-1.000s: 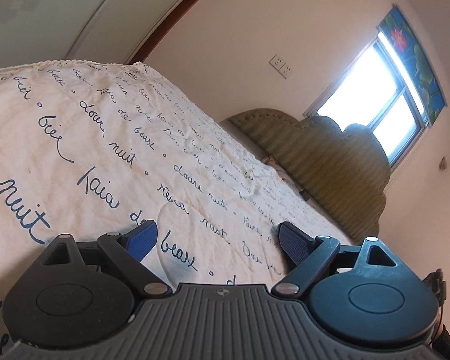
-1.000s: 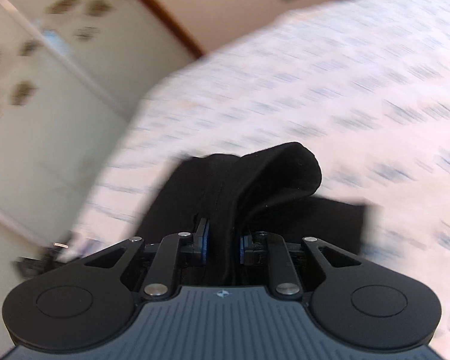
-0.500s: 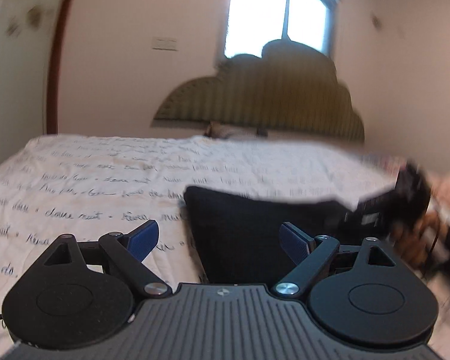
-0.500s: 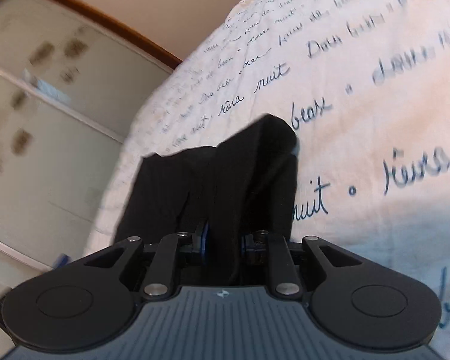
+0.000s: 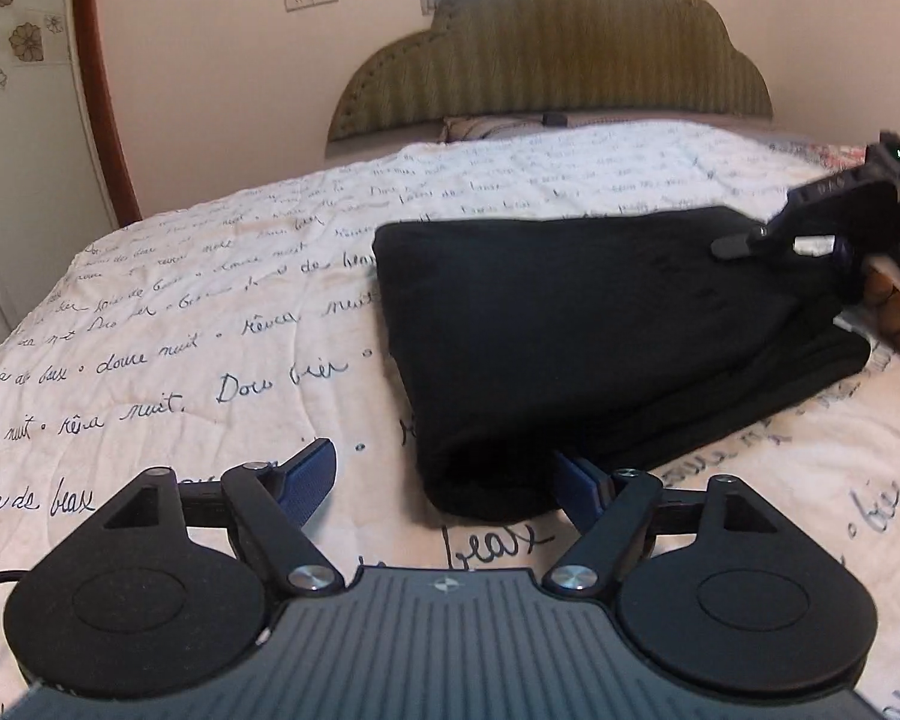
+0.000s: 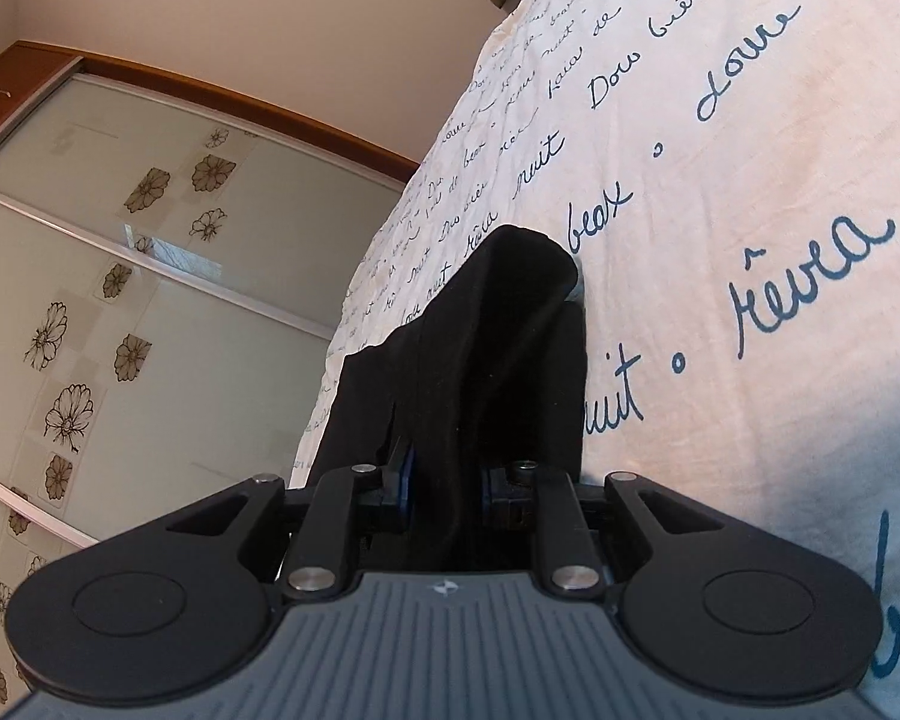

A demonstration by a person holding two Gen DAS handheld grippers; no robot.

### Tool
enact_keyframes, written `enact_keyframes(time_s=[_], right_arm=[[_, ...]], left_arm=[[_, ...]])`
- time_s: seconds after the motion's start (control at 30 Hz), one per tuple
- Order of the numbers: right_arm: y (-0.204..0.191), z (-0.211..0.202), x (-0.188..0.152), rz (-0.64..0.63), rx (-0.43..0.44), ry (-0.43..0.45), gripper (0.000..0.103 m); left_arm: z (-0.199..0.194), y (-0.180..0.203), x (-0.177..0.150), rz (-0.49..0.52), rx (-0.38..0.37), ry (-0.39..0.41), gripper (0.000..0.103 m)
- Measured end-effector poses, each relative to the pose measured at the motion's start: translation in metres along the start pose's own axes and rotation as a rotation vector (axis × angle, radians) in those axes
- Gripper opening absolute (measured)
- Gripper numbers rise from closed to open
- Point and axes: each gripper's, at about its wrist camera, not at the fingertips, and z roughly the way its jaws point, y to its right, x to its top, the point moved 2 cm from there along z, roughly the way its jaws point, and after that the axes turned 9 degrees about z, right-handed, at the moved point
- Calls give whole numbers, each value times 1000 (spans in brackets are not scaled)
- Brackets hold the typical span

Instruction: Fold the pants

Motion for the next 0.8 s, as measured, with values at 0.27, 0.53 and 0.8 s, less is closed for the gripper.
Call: enact_keyframes(time_s=[0.27, 0.53, 0.8], right_arm=[[3, -6, -2, -2, -1, -1, 18], [6, -8, -2, 2, 1, -1, 18], [9, -9, -2, 6, 4, -2, 18]], left_arm=[[1, 2, 5, -18, -63, -12, 49], [1, -10, -3, -64, -66, -25, 61], [6, -8, -1, -51, -45, -25, 58]])
